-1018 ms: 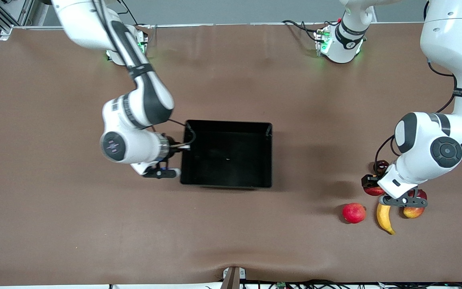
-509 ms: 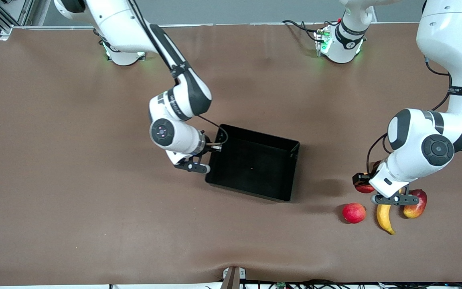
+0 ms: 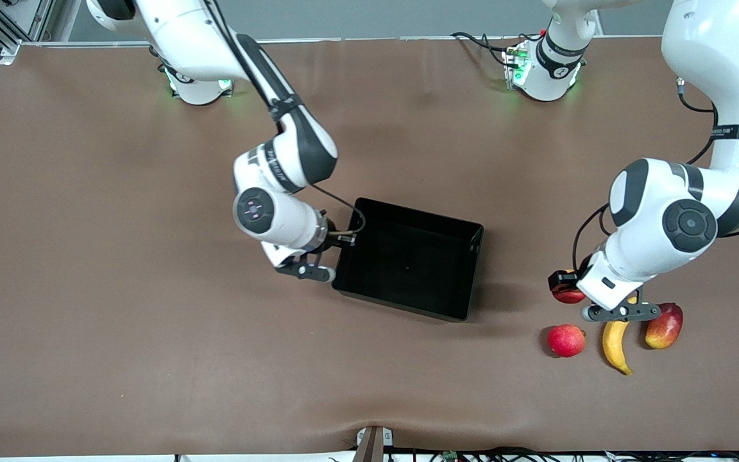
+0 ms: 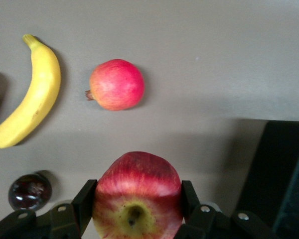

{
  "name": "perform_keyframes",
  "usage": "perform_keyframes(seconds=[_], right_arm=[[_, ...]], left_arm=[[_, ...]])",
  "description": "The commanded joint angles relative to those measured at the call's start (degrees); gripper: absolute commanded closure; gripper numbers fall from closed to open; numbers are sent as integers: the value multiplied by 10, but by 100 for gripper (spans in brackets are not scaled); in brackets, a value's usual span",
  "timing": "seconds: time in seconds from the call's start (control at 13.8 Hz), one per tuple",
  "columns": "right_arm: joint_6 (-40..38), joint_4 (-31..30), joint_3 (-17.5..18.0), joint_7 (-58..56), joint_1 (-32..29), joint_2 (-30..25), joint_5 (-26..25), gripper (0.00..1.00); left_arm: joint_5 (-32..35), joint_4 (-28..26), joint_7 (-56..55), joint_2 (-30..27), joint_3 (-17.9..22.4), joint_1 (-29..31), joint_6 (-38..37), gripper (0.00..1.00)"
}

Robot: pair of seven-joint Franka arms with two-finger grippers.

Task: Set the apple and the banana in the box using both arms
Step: 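Lift the apple with the left gripper while the right gripper withdraws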

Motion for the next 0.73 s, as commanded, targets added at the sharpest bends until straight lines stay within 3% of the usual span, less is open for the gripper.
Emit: perform_keyframes(seconds=[0.0,0.15,0.36,0.65], right_arm=[[-129,93,-19,-12,-40,-16,-91,0],[-191,134,-22,-56,-57,-19,-159,0],[-266,165,-22,-74,-120,-31,-163,0],[-326,135,-22,-83,-190,-116,-167,0]], left_arm=[[-7,-4,-53,-16,-33,0,-15,100],[-6,-7,-78,-16,-58,0,-15,100],[-1,-6,-145,-11,-78,-23,-14,100],[1,-4,-217,-8,-78,-62,-13,100]])
